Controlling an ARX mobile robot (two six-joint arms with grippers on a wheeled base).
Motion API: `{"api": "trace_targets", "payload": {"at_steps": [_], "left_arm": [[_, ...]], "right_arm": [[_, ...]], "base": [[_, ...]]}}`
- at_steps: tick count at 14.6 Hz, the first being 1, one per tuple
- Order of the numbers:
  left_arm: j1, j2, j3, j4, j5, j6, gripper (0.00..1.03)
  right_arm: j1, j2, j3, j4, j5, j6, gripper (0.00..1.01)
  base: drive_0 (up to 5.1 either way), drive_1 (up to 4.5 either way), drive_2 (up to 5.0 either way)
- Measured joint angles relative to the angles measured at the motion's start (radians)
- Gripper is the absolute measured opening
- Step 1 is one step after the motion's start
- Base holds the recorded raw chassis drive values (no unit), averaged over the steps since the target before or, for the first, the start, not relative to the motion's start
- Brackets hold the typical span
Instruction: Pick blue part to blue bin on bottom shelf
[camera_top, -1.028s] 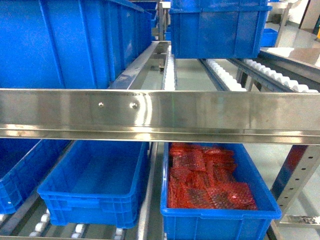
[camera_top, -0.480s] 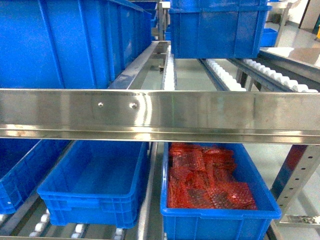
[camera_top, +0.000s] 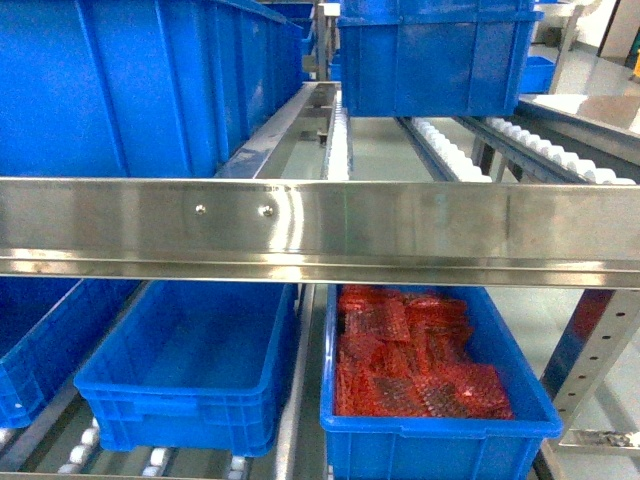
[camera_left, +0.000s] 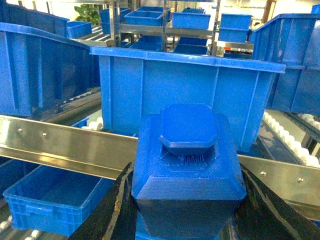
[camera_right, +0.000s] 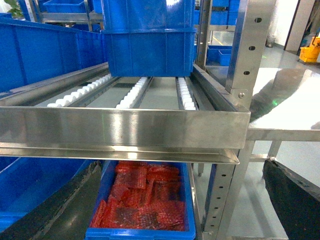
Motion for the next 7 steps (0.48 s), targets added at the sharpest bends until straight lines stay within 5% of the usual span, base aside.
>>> {"api": "trace_targets", "payload": {"at_steps": [7], "left_arm": [[0.000,0.000,0.000,0.001,0.000,0.000,0.44]], "right_arm": [[0.000,0.000,0.000,0.000,0.002,0.000,0.98]], "base": [[0.0,0.00,0.0]]}}
